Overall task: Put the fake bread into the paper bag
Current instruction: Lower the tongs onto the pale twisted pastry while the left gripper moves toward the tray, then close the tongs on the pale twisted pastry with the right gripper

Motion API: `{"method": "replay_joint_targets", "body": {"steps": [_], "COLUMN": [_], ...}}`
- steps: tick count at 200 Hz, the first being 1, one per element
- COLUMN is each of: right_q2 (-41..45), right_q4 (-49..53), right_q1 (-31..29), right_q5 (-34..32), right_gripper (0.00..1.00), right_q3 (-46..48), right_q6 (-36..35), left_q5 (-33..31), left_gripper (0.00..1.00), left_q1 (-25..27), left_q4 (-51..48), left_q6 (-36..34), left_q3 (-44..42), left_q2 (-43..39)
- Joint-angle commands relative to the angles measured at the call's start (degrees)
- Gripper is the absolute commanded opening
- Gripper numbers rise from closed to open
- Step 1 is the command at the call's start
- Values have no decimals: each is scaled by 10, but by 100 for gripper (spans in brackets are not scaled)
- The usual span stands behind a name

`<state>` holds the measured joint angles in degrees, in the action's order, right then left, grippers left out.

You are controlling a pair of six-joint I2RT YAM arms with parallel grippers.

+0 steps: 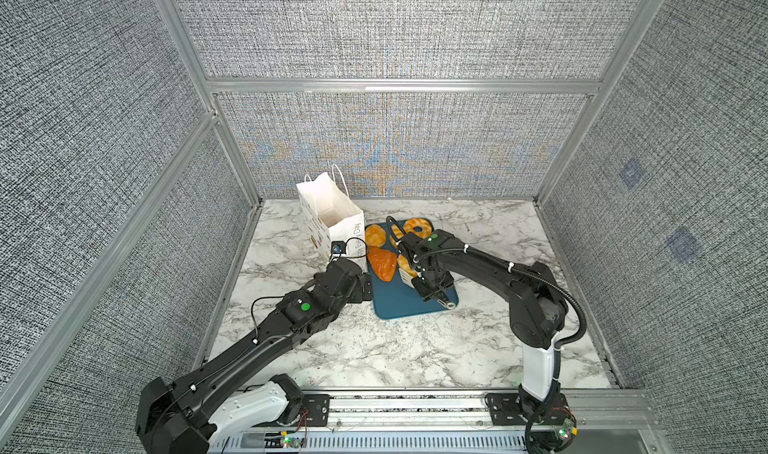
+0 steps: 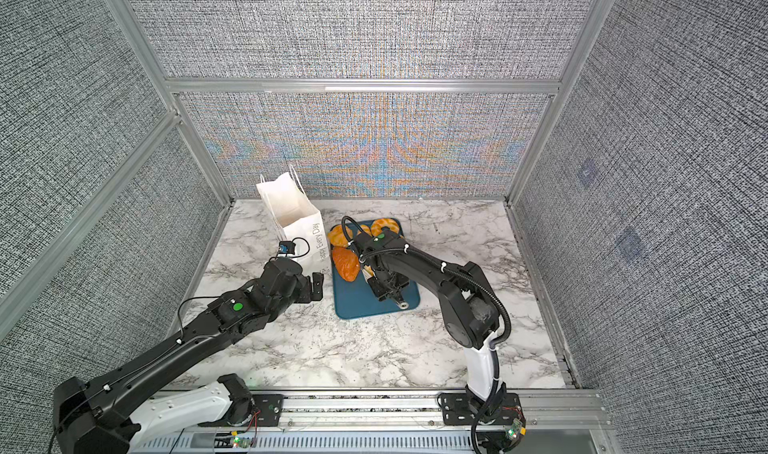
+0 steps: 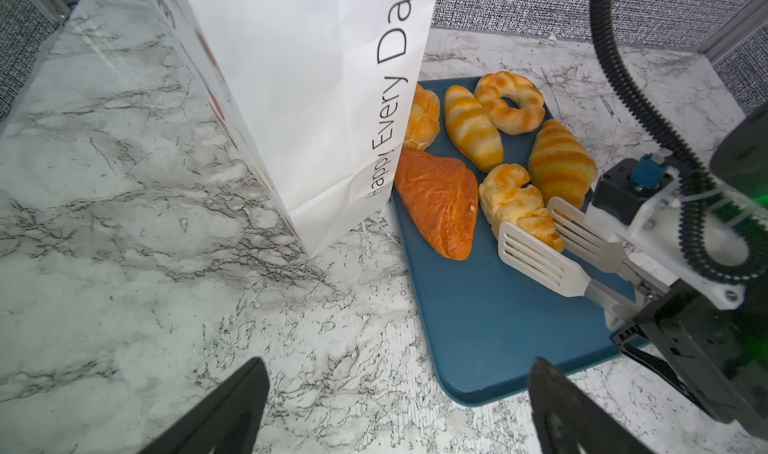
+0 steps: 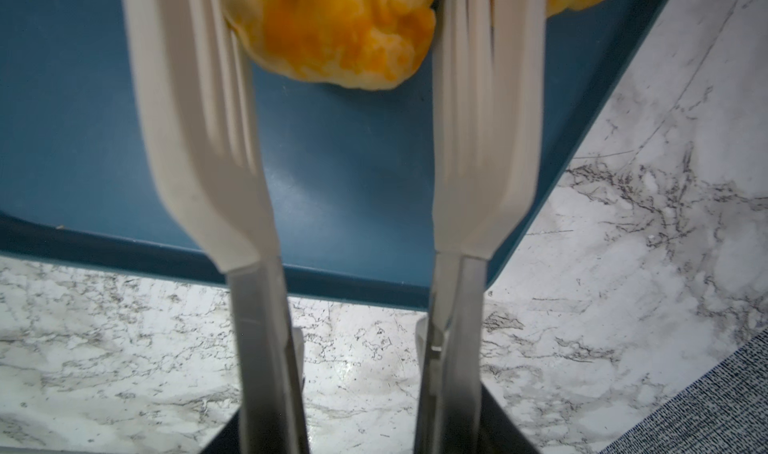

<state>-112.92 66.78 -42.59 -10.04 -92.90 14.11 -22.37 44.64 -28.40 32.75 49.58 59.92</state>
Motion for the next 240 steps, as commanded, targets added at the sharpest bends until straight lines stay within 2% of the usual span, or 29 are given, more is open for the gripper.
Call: {"method": "replay_joint_targets", "body": {"steps": [1,35,100,187,240], "right_q2": [3,13,53,111,157], "right_q4": [25,27,-7,-33,-59], "right_q1": [-1,0,2,20,22], "right_q5": [-1,1,29,47,67], "right_gripper": [47,39,31,30,30], "right_q3": [-5,-3,27,52,49], "right_q6": [-8,-22,-42,-40,-56], "left_q5": [-14,-21,-21,-26,-9], "left_gripper": [99,99,99,99,99], "left_q1": [1,0,1,1,0], "left_q4": [-6,-6,-8,1,21], "left_q6": [-8,-8,-8,-21,-71], "left_q3": [-3,-12,-13,1,12], "left_q2": [-8,-22,-32,-31,-34]}}
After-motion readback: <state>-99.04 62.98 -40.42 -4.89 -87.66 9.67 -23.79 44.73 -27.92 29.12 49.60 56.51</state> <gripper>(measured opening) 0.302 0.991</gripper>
